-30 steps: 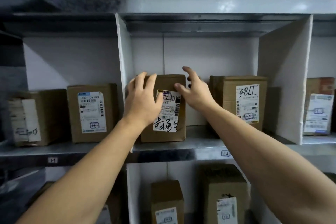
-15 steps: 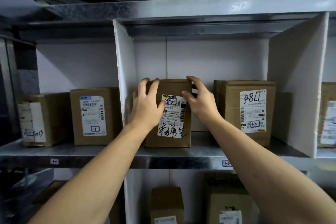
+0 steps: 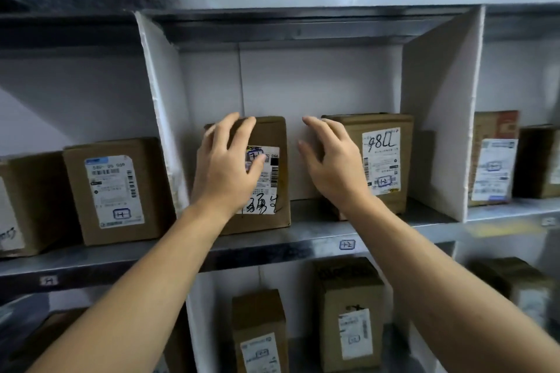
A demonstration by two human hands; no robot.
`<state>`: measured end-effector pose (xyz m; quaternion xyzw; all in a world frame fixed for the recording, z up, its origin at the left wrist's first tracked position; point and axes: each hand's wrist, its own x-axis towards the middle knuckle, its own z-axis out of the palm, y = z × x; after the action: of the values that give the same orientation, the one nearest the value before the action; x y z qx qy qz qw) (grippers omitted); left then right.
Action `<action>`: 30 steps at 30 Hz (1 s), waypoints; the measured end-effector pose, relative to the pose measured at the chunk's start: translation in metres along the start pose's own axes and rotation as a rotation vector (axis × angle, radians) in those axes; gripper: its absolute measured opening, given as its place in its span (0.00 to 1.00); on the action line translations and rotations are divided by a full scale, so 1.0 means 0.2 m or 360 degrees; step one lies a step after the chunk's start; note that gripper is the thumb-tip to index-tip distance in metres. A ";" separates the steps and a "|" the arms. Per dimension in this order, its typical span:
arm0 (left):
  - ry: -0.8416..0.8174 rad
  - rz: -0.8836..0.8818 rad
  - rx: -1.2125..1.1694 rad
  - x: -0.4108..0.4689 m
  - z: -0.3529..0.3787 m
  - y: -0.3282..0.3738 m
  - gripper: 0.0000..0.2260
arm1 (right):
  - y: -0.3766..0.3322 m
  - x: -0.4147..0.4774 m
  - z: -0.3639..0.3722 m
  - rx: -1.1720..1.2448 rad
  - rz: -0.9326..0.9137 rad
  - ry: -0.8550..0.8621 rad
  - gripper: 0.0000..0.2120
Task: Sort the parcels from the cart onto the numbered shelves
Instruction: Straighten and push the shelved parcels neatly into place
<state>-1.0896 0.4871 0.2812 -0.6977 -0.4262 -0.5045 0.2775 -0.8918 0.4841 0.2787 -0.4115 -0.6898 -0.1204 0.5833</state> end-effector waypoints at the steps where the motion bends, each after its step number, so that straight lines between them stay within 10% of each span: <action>1: -0.0010 0.0063 -0.0063 0.00 0.01 0.04 0.26 | 0.03 -0.01 -0.05 -0.0064 -0.0003 0.0019 0.21; 14: -0.0233 0.0131 -0.0305 0.14 0.35 0.51 0.26 | 0.50 0.00 -0.46 -0.0566 0.0169 0.0024 0.23; 30: -0.0164 -0.0293 -0.0579 0.11 0.63 0.70 0.32 | 0.81 0.10 -0.46 0.0333 0.0433 0.0003 0.26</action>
<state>-0.9051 0.5283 0.2656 -0.7194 -0.4036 -0.5600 0.0774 -0.7118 0.5348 0.2725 -0.4380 -0.6360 0.0316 0.6345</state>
